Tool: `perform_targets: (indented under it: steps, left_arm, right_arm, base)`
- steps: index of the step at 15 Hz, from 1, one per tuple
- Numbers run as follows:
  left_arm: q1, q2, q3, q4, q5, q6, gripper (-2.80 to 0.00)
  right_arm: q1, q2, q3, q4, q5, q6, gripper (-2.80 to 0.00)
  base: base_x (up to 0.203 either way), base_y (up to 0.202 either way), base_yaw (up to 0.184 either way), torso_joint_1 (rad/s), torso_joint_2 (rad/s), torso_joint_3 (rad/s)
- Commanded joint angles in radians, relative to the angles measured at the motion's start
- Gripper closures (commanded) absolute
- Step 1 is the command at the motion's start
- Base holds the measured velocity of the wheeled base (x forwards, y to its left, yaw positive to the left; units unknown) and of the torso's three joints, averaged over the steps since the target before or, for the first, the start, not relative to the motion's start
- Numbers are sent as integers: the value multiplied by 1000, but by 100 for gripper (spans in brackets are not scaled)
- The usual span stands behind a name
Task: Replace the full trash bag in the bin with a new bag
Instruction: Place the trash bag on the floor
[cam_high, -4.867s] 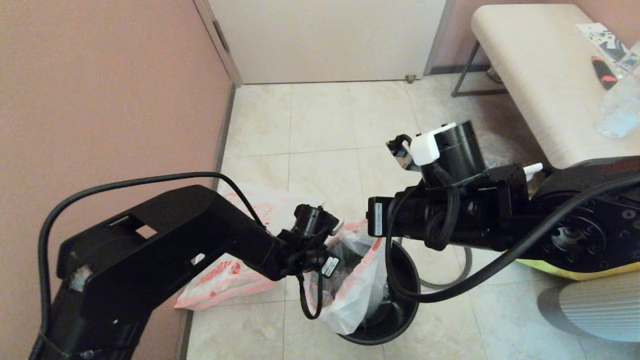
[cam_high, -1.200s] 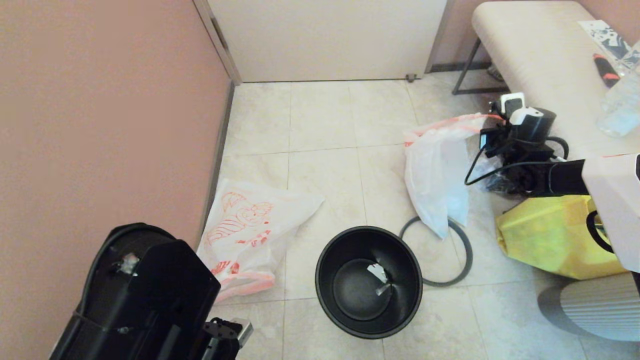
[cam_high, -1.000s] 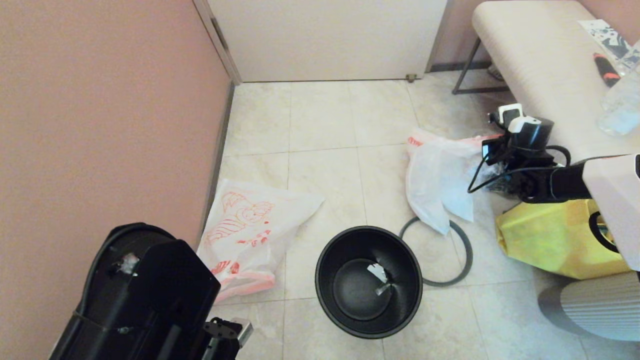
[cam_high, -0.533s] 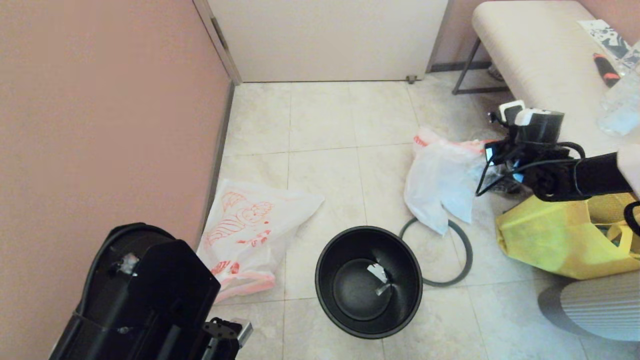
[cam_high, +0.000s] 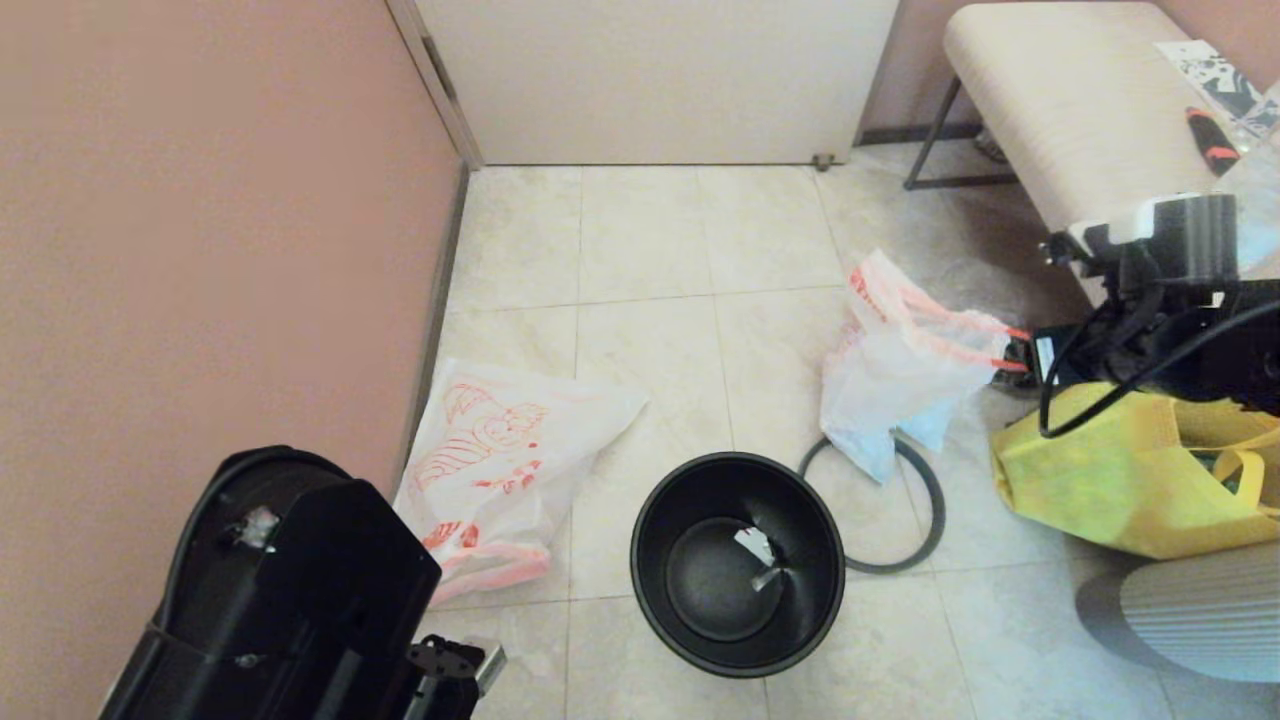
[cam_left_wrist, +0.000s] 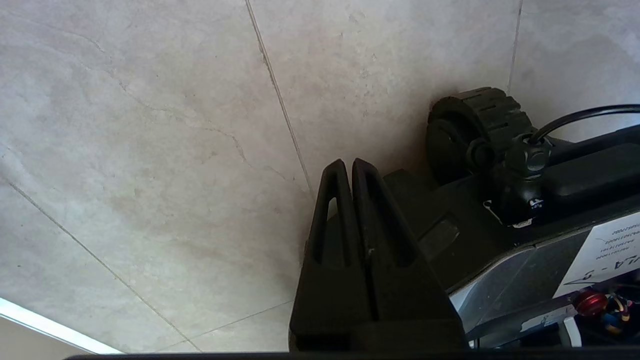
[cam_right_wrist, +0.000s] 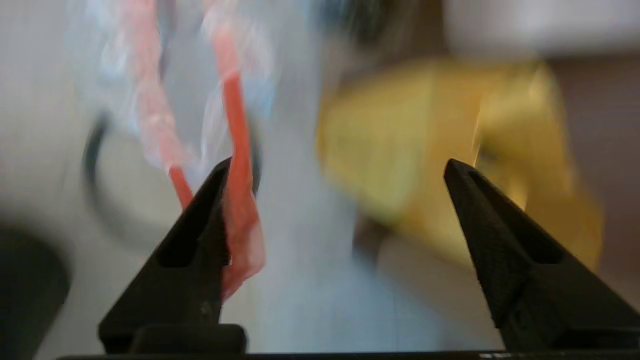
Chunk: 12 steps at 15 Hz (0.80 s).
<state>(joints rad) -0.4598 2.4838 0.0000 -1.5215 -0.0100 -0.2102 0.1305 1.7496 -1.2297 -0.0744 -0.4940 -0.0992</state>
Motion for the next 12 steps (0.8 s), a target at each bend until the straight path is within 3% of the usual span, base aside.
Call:
perform_targets:
  steps: [1, 2, 7, 10, 11, 12]
  left_arm:
    - [0, 3, 12, -9, 1, -1, 0]
    - [0, 3, 12, -9, 1, -1, 0]
    - [-2, 12, 11, -9, 1, 2, 0]
    - [0, 12, 8, -9, 1, 2, 0]
    - [0, 12, 6, -9, 1, 2, 0]
    - [0, 12, 5, -9, 1, 2, 0]
  right_arm:
    - [49, -118, 30, 198, 10, 167, -280]
    - [72, -119, 26, 232, 46, 266, -280]
    - [81, 1, -103, 235, 288, 593, -280]
    - [80, 51, -188, 235, 361, 649, -280]
    - [84, 44, -182, 241, 360, 634, 0]
    - [87, 19, -166, 248, 357, 616, 0]
  base:
    - [0, 0, 0, 0, 0, 0]
    - [0, 0, 0, 0, 0, 0]
    - [0, 0, 0, 0, 0, 0]
    - [0, 0, 0, 0, 0, 0]
    - [0, 0, 0, 0, 0, 0]
    - [0, 0, 0, 0, 0, 0]
